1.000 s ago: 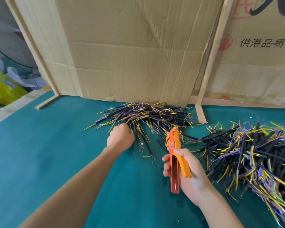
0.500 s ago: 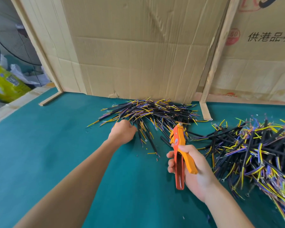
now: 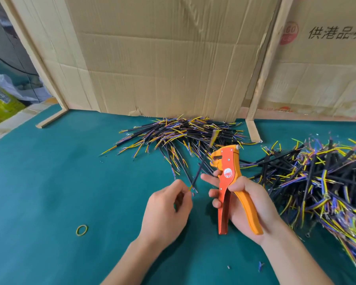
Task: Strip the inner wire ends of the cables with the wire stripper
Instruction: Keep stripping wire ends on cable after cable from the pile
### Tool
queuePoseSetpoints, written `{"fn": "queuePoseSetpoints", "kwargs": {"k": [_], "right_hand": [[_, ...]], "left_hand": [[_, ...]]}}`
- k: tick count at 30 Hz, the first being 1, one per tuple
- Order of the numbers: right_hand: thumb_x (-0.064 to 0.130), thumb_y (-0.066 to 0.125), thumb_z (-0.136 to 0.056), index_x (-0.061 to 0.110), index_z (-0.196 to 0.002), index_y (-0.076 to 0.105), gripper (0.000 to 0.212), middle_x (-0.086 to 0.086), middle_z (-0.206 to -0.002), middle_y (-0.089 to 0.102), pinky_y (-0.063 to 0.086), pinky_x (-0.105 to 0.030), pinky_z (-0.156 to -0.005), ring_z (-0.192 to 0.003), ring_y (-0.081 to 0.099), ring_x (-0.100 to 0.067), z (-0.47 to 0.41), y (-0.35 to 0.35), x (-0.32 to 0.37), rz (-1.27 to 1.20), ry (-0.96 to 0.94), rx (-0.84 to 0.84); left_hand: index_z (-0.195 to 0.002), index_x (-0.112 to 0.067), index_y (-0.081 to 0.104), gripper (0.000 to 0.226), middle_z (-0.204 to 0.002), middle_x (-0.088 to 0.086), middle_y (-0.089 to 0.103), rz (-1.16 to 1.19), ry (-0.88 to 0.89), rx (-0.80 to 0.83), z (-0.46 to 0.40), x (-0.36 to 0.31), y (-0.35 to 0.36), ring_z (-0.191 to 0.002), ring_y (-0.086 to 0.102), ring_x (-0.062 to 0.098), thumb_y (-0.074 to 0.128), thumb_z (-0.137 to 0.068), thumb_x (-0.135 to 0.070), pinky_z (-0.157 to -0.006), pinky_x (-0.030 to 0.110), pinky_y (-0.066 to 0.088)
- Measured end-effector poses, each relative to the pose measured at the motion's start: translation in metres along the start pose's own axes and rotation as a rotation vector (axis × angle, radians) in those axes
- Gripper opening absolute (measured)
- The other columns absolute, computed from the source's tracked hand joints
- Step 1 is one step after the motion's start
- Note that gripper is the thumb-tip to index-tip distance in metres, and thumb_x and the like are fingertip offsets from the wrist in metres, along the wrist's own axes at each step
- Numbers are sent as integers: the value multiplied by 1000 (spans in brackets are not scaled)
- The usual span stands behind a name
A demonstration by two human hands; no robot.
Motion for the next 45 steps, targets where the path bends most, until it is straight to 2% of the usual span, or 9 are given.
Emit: {"fn": "queuePoseSetpoints", "kwargs": {"k": [3, 8, 14, 23, 29, 33, 38, 41, 45], "right_hand": [[9, 59, -66, 3, -119, 67, 54, -22, -136, 63, 47, -34, -66, -76, 61, -26, 3, -5, 2, -40, -58, 30], [15, 74, -60, 8, -123, 72, 63, -18, -140, 61, 48, -31, -69, -82, 61, -23, 5, -9, 13, -93, -166, 60], [15, 66, -62, 8, -123, 72, 61, -17, -117, 64, 49, -33, -73, -80, 57, -23, 3, -15, 17, -55, -207, -55], [15, 67, -63, 5, -126, 70, 64, -24, -132, 65, 48, -38, -81, -83, 63, -25, -1, -14, 20, -92, -226, -44], [14, 60, -75, 2, -138, 57, 65, -22, -139, 60, 48, -36, -80, -90, 59, -25, 0, -14, 24, -99, -253, -5], [16, 61, -73, 0, -142, 52, 71, -20, -141, 60, 51, -33, -76, -91, 63, -25, 2, -15, 30, -87, -276, 3], [17, 61, -74, 3, -134, 59, 62, -22, -139, 61, 51, -32, -73, -84, 61, -23, 1, -15, 29, -105, -281, -21], [17, 59, -74, 1, -134, 59, 62, -23, -138, 61, 50, -33, -72, -84, 59, -22, 1, -14, 28, -109, -273, -34], [17, 56, -77, -1, -135, 58, 61, -24, -138, 60, 49, -34, -73, -84, 57, -22, 2, -15, 28, -119, -265, -41]], "left_hand": [[-76, -22, 51, 16, -60, -7, 49, -80, 45, 49, 1, -3, 2, -54, 40, 16, 61, -88, -25, -51, 32, 44], [-74, -20, 53, 17, -60, -7, 50, -88, 66, 75, 0, -1, 1, -56, 42, 19, 64, -85, -25, -53, 35, 47], [-81, -19, 49, 17, -65, -8, 54, -107, 46, 8, -1, 1, 2, -54, 38, 15, 56, -94, -28, -52, 39, 46], [-83, -24, 58, 13, -69, -8, 62, -102, 66, 59, -4, 0, 5, -54, 46, 15, 60, -92, -32, -52, 36, 49], [-79, -28, 67, 15, -69, -21, 67, 57, -100, 55, -7, 5, 6, -56, 57, -2, 78, -86, -20, -53, 8, 38], [-80, -31, 74, 22, -69, -11, 72, 239, -275, 90, -10, 12, 8, -66, 69, 8, 76, -87, -10, -55, 27, 56], [-78, -22, 78, 18, -70, 6, 75, 603, -443, 40, -15, 14, 1, -63, 69, 14, 78, -84, -6, -48, 22, 49], [-72, -19, 77, 13, -65, 7, 71, 695, -485, 8, -19, 15, -3, -55, 59, 11, 81, -80, -10, -48, 20, 46], [-71, -17, 77, 13, -67, 8, 71, 752, -520, 13, -20, 12, -4, -61, 61, 16, 79, -82, -9, -49, 22, 46]]}}
Point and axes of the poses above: each hand's wrist, its own z-axis away from the middle knuckle, its own y-axis out of the palm, x = y × z, the point moved 3 cm from there along -z, towards the middle knuckle
